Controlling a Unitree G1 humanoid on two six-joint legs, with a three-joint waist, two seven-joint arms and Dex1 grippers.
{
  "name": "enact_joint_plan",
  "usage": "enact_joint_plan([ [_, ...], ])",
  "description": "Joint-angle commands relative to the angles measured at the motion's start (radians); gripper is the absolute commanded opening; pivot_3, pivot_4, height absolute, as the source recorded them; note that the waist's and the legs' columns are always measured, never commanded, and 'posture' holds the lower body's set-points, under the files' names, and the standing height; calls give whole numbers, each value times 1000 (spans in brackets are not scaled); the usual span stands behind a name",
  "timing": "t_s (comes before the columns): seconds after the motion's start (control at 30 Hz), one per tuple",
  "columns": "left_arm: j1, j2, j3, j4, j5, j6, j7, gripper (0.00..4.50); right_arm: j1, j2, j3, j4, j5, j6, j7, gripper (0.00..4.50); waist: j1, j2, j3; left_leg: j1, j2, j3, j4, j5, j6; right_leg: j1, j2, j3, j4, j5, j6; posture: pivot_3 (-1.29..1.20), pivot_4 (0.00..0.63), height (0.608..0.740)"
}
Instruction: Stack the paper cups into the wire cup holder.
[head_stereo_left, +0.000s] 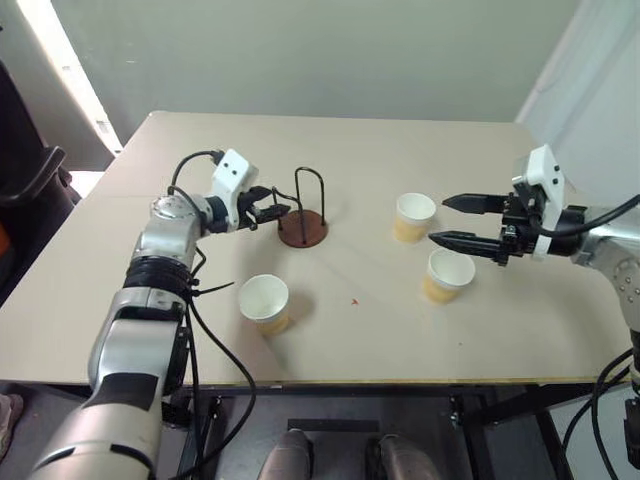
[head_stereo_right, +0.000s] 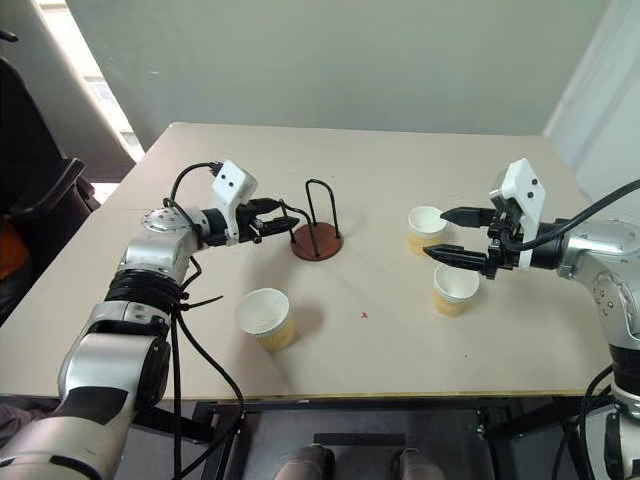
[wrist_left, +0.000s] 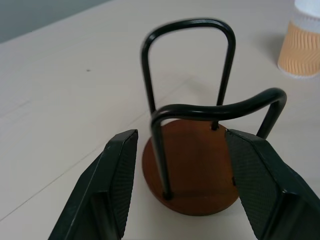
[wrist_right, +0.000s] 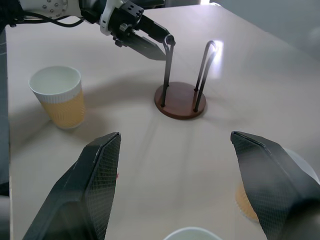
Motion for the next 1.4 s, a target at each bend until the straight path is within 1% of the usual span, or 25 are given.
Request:
enact_joint_plan([
  [0.03, -69, -19, 9, 53, 33, -70, 59, 2952, -1, -16, -49, -38, 23, -4, -18, 3638, 0, 0, 0, 0, 0, 0, 0, 0, 0, 0, 0, 0, 0, 0, 1, 0, 150, 740],
  [0.23, -91, -42, 21, 124, 48, -109, 94, 2952, 12, -27, -58, -43, 28, -5, -29, 3638, 0, 0, 0, 0, -1, 2, 1, 1, 0, 0, 0, 3, 0, -2, 5, 0, 150, 740],
  [0.3, -93, -46, 26, 134, 45, -113, 90, 2952, 14, -30, -59, -46, 31, -6, -33, 3638, 0, 0, 0, -1, -1, 3, 2, 7, -7, 0, 1, 4, 0, -3, 7, 0, 150, 740],
  [0.33, -93, -47, 29, 138, 44, -114, 89, 2791, 17, -31, -59, -47, 32, -6, -35, 3638, 0, 0, 0, -1, -2, 3, 2, 7, -7, 0, 1, 4, 0, -4, 7, 0, 150, 740],
  [0.4, -91, -48, 35, 140, 40, -115, 84, 2372, 20, -33, -60, -48, 34, -8, -38, 3638, 1, 0, 0, -2, -2, 3, 4, 7, -6, 0, 1, 5, 0, -5, 9, 0, 150, 740],
  [0.47, -83, -49, 38, 140, 38, -120, 78, 1731, 21, -34, -61, -47, 35, -10, -42, 3638, 1, 0, 0, -3, -3, 3, 6, 5, -4, 0, 1, 6, 0, -5, 10, 0, 150, 740],
  [0.53, -82, -50, 45, 145, 38, -122, 87, 951, 20, -35, -59, -46, 35, -12, -43, 3638, 1, 0, 0, -5, -3, 3, 9, 4, -3, 0, 1, 7, 0, -6, 11, 0, 150, 740],
  [0.57, -82, -51, 49, 148, 39, -124, 92, 713, 20, -36, -58, -45, 35, -12, -44, 3638, 1, 0, 0, -5, -4, 3, 10, 3, -2, 0, 1, 7, 0, -6, 11, 0, 150, 740],
  [0.63, -82, -52, 54, 151, 41, -128, 93, 35, 19, -37, -57, -43, 35, -15, -45, 3638, 1, 0, 0, -6, -4, 3, 13, 1, -1, 0, 1, 7, 0, -6, 12, 0, 150, 740],
  [0.77, -79, -58, 67, 136, 23, -127, 62, 35, 19, -39, -57, -41, 35, -17, -45, 3638, 1, 0, 0, -6, -6, 4, 15, -1, 4, 0, 1, 11, 1, -5, 15, 0, 150, 740],
  [0.93, -62, -56, 72, 68, -13, -115, -58, 35, 22, -43, -58, -37, 33, -22, -44, 3638, 1, 0, 0, -5, -11, 4, 16, -2, 6, 0, 0, 19, 0, -5, 20, 0, 150, 740],
  [1.07, -63, -50, 77, 9, -52, -73, -155, 35, 23, -45, -55, -28, 30, -27, -45, 3638, 1, 0, 0, -6, -13, 4, 17, -3, 7, 0, -2, 21, 0, -6, 22, 0, 150, 740],
  [1.17, -41, -41, 47, -114, -83, -7, -277, 35, 26, -51, -61, -28, 34, -25, -43, 3638, 1, 0, 0, -7, -14, 4, 17, -3, 7, -1, -3, 21, 0, -6, 23, 0, 150, 740],
  [1.27, 27, -30, -8, -308, -116, 96, -393, 35, 39, -65, -69, -33, 43, -19, -33, 3638, 1, 0, 0, -7, -14, 5, 17, -4, 8, -1, -3, 21, 0, -7, 23, 0, 150, 740],
  [1.33, 71, -29, -32, -410, -132, 145, -420, 35, 45, -69, -68, -37, 51, -14, -28, 3638, 0, 0, 0, -7, -14, 6, 17, -5, 8, -1, -4, 21, 0, -7, 24, 0, 150, 740],
  [1.4, 112, -40, -49, -494, -142, 191, -410, 35, 55, -71, -63, -50, 66, -3, -19, 3638, 0, 0, 0, -7, -14, 6, 17, -5, 8, -1, -4, 21, 0, -7, 24, 0, 150, 740],
])
